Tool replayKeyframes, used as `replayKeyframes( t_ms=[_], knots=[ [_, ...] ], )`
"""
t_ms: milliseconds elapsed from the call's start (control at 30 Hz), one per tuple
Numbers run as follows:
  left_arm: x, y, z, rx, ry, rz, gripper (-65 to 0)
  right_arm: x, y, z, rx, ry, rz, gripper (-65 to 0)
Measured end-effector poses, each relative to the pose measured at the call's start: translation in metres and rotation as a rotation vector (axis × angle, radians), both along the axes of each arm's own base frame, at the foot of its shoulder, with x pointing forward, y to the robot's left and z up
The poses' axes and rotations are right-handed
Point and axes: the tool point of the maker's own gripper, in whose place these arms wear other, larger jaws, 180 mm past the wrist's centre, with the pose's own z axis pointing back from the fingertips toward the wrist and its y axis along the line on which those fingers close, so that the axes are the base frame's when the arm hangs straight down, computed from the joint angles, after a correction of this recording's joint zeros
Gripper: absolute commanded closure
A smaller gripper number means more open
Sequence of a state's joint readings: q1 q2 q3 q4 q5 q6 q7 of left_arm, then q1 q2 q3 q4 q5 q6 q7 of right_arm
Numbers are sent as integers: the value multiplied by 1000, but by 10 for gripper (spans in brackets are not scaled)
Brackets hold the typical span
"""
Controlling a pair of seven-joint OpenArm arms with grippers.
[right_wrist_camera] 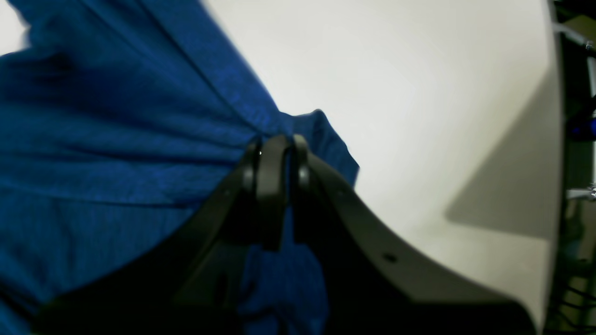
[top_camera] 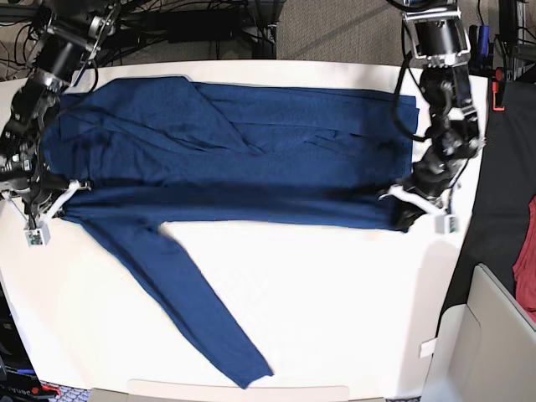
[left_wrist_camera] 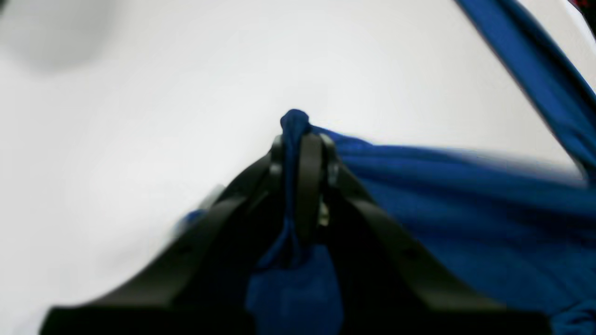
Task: Fold the T-shirt properly
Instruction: 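Pull both side edges apart and fold them inward toward the collar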
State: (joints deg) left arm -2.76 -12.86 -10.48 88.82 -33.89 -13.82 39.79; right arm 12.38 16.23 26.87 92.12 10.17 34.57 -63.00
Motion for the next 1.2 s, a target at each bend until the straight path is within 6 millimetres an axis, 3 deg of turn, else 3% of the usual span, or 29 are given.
replayKeyframes(
  t_ms=[100,200,433,800,1067,1200],
  knots=[
    [-13,10,15,27,-20,17,0,-11,5,6,-21,-15,30,-3],
    [-26,4,20,43,-31,-10,0,-27,-1,11,-82,5,35,-3],
    [-62,-8,-9,20,58,-1,0,-49,14,14,-117,5,79,-3],
    [-69,-14,-23,-3,92,-8,0,-76,14,6,-157,57,91,-2],
    [-77,-12,-38,-15,136,0,-1,-82,12,1,-159,76,84,-5],
    [-87,-14,-52,-20,202,-12,-22,-85,1,5,-164,65,45,-6]
  ],
)
